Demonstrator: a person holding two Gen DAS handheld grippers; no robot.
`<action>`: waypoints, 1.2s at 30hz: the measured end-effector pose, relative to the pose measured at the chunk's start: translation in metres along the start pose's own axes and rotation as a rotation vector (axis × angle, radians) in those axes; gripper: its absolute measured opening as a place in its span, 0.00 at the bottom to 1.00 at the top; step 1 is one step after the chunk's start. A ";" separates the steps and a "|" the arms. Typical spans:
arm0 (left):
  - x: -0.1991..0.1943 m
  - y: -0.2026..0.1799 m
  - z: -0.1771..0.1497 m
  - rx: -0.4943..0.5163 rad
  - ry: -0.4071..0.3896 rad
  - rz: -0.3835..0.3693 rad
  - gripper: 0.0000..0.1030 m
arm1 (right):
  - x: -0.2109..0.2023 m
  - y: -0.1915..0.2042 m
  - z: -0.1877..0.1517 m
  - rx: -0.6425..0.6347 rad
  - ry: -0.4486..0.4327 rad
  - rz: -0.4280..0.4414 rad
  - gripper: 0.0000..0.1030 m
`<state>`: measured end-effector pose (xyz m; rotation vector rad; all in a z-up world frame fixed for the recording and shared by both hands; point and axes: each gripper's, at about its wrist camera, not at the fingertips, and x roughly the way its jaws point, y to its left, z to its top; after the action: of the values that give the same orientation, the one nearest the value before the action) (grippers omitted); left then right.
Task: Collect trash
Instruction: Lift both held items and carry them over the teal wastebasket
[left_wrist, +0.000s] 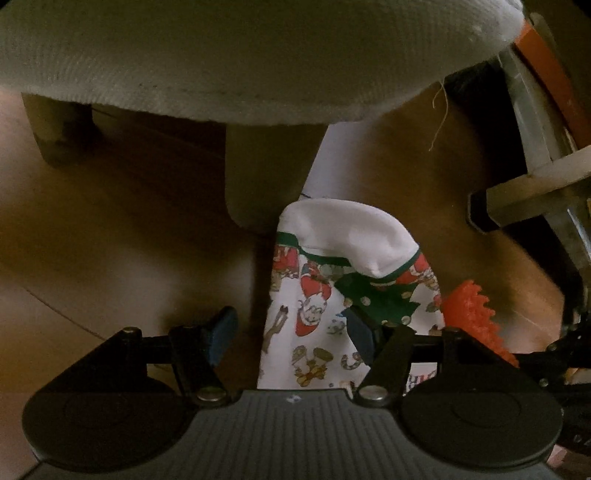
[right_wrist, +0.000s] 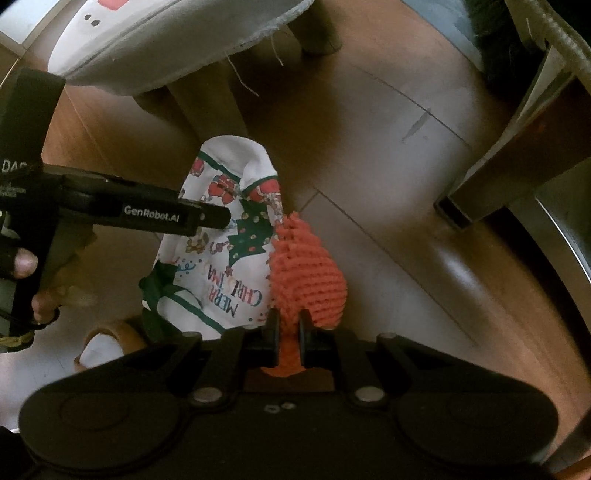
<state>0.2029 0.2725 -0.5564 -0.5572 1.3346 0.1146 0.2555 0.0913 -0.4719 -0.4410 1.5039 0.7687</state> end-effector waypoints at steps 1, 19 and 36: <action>0.001 -0.001 0.001 -0.001 0.000 0.002 0.51 | 0.000 0.000 0.000 0.000 0.002 0.000 0.08; -0.047 -0.040 -0.015 0.093 -0.035 0.037 0.07 | -0.051 -0.001 -0.020 0.018 -0.054 -0.049 0.08; -0.224 -0.125 -0.002 0.334 -0.243 0.103 0.05 | -0.246 -0.014 -0.102 0.128 -0.360 -0.098 0.08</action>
<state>0.1938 0.2156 -0.3063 -0.1843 1.1147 0.0404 0.2160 -0.0334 -0.2393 -0.2609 1.1782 0.6319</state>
